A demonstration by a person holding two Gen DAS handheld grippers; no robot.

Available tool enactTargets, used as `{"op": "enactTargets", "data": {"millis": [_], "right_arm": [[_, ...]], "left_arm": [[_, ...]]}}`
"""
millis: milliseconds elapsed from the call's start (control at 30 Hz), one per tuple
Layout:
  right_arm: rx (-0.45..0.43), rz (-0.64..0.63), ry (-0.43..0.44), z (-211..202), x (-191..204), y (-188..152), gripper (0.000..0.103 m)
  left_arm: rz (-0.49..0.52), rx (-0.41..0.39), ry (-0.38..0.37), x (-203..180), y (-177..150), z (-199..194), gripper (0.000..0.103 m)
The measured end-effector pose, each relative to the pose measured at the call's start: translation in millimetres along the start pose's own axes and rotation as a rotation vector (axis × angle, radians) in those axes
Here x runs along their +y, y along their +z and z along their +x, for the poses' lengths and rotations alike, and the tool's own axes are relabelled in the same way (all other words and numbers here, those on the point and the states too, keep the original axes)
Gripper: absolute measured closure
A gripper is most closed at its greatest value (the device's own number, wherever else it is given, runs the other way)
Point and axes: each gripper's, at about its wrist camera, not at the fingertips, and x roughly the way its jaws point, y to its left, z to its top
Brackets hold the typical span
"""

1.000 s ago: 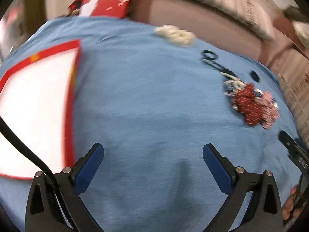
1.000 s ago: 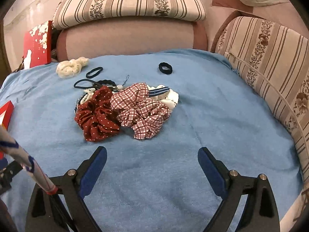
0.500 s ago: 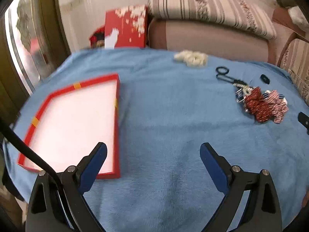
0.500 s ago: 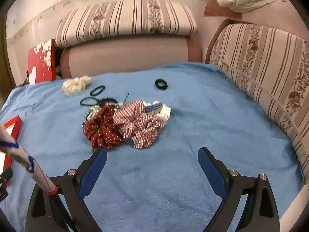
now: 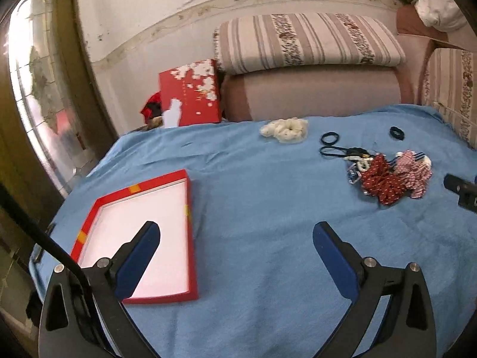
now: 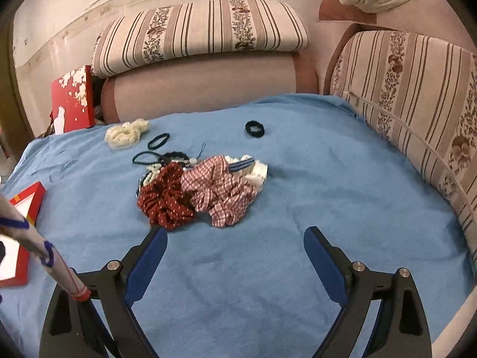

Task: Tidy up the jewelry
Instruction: 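Grasp the red polka-dot scrunchie with left tool while right tool grasps plaid scrunchie, then carry both scrunchies over the red-rimmed white tray with both tools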

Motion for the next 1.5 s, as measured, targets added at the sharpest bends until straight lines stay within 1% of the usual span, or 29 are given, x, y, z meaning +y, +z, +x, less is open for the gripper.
{"op": "enactTargets", "data": {"millis": [100,133,233,300,367,433,467,533,567,633,700,733,767,833,900,933,1067,1100,1167,1200,1233,1267,1300,1333,1400,1500], "right_arm": [[-0.003,0.007,-0.015,2,-9,15,0.010],[0.002,0.006,-0.024,5,-12,23,0.012],[0.013,0.011,-0.015,13,-22,44,0.019],[-0.005,0.019,-0.015,18,-28,59,0.019],[-0.028,0.038,0.006,23,-34,71,0.019],[-0.038,0.062,0.056,29,-40,73,0.019],[-0.034,0.076,0.079,33,-43,71,0.019],[0.013,0.102,0.119,47,-49,65,0.019],[0.042,0.110,0.138,55,-51,63,0.019],[0.089,0.117,0.178,67,-52,61,0.024],[0.113,0.127,0.214,75,-53,59,0.024],[0.124,0.136,0.239,78,-54,58,0.024],[0.137,0.144,0.271,82,-53,57,0.024],[0.157,0.143,0.304,89,-48,56,0.024],[0.181,0.135,0.324,99,-43,54,0.025],[0.198,0.132,0.335,104,-39,52,0.028],[0.265,0.118,0.351,124,-26,43,0.031],[0.278,0.114,0.349,128,-24,41,0.034],[0.306,0.113,0.353,135,-22,38,0.047],[0.319,0.118,0.360,137,-22,38,0.068],[0.334,0.122,0.366,139,-23,37,0.085],[0.340,0.126,0.365,138,-25,38,0.086],[0.333,0.131,0.363,136,-28,38,0.088],[0.329,0.139,0.366,133,-29,39,0.090],[0.309,0.159,0.390,123,-34,41,0.091],[0.280,0.158,0.408,110,-34,44,0.092]], "left_arm": [[0.005,0.014,-0.032,-5,10,11,0.001],[0.006,0.015,-0.038,-6,13,14,0.001],[0.006,0.025,-0.071,-9,25,28,0.001],[-0.017,0.046,-0.105,-8,32,41,0.001],[-0.061,0.083,-0.154,-4,41,58,0.001],[-0.110,0.129,-0.214,-1,46,74,0.001],[-0.138,0.155,-0.261,-1,49,82,0.001],[-0.165,0.192,-0.332,-6,52,94,0.005],[-0.165,0.203,-0.363,-12,54,99,0.008],[-0.148,0.222,-0.421,-29,56,106,0.016],[-0.121,0.253,-0.494,-51,58,112,0.036],[-0.106,0.282,-0.545,-68,57,117,0.039],[-0.102,0.299,-0.577,-77,57,121,0.041],[-0.090,0.325,-0.627,-102,55,128,0.041],[-0.067,0.339,-0.644,-124,51,133,0.041],[-0.056,0.350,-0.648,-136,50,137,0.041],[-0.079,0.403,-0.680,-159,47,151,0.041],[-0.088,0.417,-0.683,-161,47,156,0.041],[-0.109,0.449,-0.688,-169,46,165,0.041],[-0.115,0.463,-0.692,-172,45,170,0.055],[-0.124,0.480,-0.701,-175,44,174,0.071],[-0.136,0.511,-0.710,-177,41,179,0.096],[-0.155,0.530,-0.720,-176,40,181,0.095],[-0.172,0.520,-0.720,-171,40,178,0.095],[-0.152,0.480,-0.694,-162,42,165,0.095],[-0.150,0.432,-0.679,-134,43,141,0.095]]}}
